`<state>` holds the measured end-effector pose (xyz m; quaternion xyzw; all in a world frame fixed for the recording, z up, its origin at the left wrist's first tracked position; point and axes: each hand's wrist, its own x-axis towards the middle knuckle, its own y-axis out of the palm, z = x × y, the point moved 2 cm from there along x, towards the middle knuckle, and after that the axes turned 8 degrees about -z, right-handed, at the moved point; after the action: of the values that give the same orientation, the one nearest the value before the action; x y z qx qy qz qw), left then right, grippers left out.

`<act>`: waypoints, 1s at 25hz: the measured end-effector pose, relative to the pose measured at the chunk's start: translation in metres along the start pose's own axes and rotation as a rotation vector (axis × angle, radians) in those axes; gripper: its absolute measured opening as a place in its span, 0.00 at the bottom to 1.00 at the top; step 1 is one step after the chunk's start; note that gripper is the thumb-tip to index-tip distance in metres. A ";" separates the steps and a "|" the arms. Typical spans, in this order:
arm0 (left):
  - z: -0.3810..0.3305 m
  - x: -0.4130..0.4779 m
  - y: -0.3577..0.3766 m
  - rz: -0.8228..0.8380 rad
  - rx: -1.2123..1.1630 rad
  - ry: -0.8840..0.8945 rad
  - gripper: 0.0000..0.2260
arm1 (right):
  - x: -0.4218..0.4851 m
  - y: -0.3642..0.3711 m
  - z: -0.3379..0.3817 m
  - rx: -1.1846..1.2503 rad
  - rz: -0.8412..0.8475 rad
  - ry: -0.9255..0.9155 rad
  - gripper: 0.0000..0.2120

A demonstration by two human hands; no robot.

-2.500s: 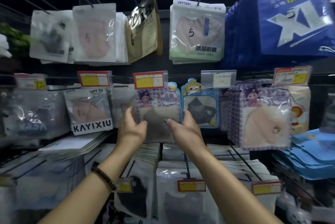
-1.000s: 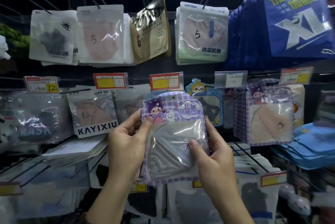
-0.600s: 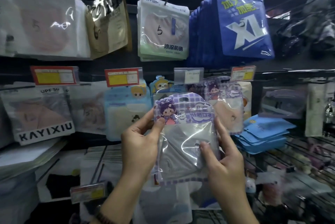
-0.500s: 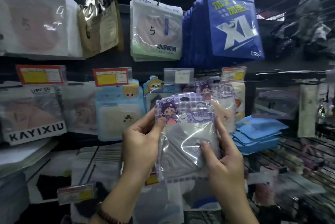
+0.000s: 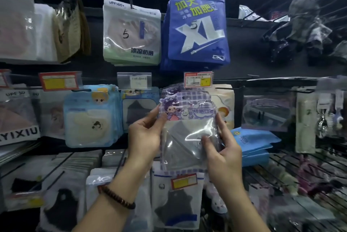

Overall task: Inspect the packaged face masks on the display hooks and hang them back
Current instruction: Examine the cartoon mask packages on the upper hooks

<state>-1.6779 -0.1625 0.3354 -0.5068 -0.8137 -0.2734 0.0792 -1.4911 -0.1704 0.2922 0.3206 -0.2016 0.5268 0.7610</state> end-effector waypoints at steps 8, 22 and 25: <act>-0.017 0.007 0.025 -0.064 -0.022 0.148 0.14 | 0.034 -0.001 -0.008 0.157 0.050 -0.033 0.33; -0.007 0.025 0.036 -0.250 0.691 0.537 0.03 | 0.058 -0.004 -0.020 -0.271 0.159 -0.039 0.30; 0.001 0.027 0.036 -0.247 0.730 0.560 0.03 | 0.060 -0.008 -0.022 -0.374 0.214 -0.065 0.30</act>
<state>-1.6597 -0.1291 0.3589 -0.2522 -0.8581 -0.1031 0.4352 -1.4627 -0.1161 0.3132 0.1673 -0.3534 0.5473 0.7400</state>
